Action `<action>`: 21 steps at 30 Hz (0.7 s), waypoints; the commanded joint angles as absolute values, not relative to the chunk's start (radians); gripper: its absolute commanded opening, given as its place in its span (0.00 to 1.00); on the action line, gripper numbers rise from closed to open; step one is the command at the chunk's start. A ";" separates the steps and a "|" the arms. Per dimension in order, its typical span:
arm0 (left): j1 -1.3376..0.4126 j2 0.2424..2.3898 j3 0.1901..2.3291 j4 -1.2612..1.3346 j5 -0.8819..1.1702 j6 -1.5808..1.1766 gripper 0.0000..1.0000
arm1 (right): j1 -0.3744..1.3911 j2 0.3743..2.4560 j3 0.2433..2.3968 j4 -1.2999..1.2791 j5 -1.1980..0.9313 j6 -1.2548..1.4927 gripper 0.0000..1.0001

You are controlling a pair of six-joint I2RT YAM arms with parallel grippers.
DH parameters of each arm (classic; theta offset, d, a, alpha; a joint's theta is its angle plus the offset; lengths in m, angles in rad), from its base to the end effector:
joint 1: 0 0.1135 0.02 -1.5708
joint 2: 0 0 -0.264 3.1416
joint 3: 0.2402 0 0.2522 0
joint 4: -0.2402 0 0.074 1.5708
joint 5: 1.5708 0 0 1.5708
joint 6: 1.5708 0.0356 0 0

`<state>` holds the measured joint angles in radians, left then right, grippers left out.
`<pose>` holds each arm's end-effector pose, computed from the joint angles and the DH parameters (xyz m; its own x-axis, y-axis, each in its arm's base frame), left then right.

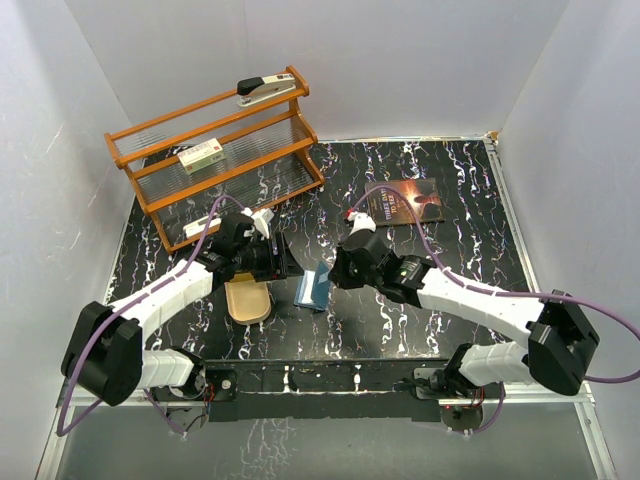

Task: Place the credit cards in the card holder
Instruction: Open the card holder at the center of the board.

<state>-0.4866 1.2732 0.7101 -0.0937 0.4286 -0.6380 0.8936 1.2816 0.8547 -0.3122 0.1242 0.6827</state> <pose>0.2282 -0.1375 0.2209 -0.8601 -0.1578 -0.4850 0.2539 0.6922 -0.6755 0.1747 0.2102 0.2461 -0.7792 0.0300 -0.6261 -0.2892 0.8690 0.4015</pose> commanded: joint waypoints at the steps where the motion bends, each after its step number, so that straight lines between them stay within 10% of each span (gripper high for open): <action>1: -0.485 1.282 0.768 -0.148 0.424 -0.617 0.59 | 0.877 1.198 0.810 -0.383 0.261 0.680 0.00; 21: -0.504 1.448 0.770 0.045 0.560 -0.700 0.70 | 0.817 1.109 0.646 -0.339 0.303 0.723 0.00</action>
